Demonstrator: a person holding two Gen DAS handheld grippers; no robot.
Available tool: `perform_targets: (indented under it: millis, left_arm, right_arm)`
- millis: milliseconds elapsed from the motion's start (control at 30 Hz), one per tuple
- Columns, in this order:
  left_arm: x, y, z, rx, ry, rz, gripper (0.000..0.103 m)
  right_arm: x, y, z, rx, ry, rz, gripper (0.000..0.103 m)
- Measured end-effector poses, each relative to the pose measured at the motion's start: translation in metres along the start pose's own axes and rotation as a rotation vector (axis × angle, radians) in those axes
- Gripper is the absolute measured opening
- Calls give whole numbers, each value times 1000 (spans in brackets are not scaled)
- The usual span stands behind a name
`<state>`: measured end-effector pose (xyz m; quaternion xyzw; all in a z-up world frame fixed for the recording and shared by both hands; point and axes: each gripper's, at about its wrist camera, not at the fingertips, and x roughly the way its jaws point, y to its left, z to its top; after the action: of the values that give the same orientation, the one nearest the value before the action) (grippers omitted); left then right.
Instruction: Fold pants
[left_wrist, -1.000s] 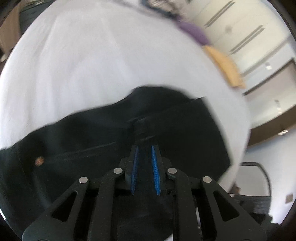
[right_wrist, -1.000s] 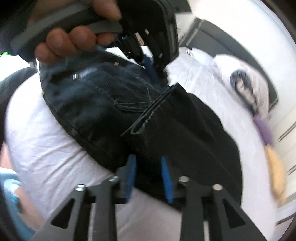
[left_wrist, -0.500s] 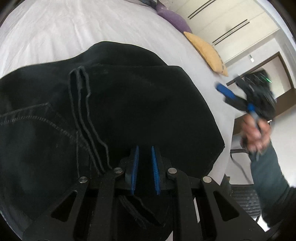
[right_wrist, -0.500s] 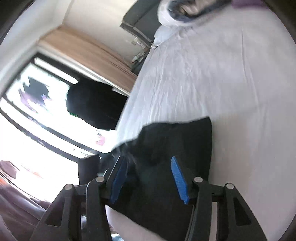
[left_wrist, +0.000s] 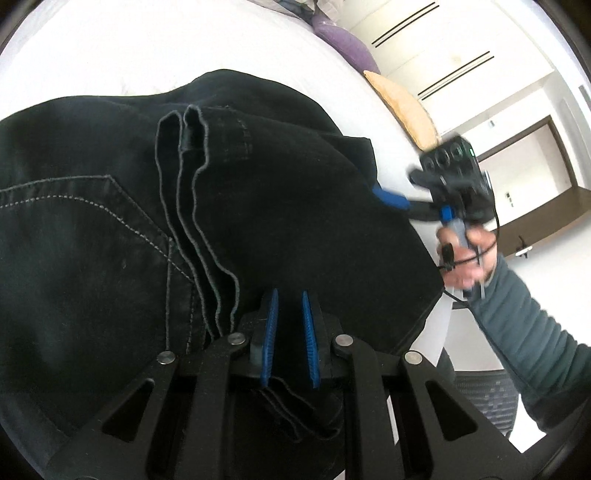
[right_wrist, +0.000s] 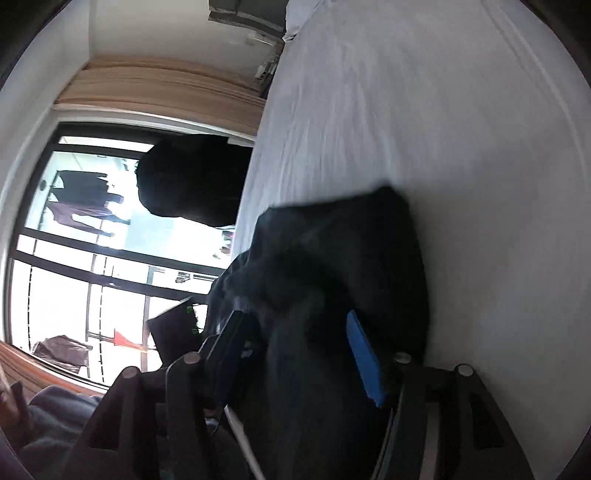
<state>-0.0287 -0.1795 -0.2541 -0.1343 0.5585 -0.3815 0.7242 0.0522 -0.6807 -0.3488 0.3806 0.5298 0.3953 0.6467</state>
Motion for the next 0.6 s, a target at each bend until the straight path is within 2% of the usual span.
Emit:
perform_targets:
  millis: [100,300,400,467,533,600]
  left_arm:
    - [-1,0,-1,10,-9,8,14]
    - [-14,7,-12,8,-39,12,14]
    - [-36,-6,-23,35,-79,80,14]
    - [-55,-16,-33,66,-105,120,15]
    - [-83,-21,-52,67,-149,134,26]
    - [-112,-19,-73,17,-206,119,82]
  right_arm:
    - [-8,5,-31,-5,2,43,61]
    - [-8,22,-82,-7,21,44,62]
    - [-12,37,-110,-17,-18,20,62]
    - [-19,52,-122,-42,-54,26,66]
    - [-27,74,-131,-79,-135,90,67]
    - [-31,91,-133,-114,-201,125,72]
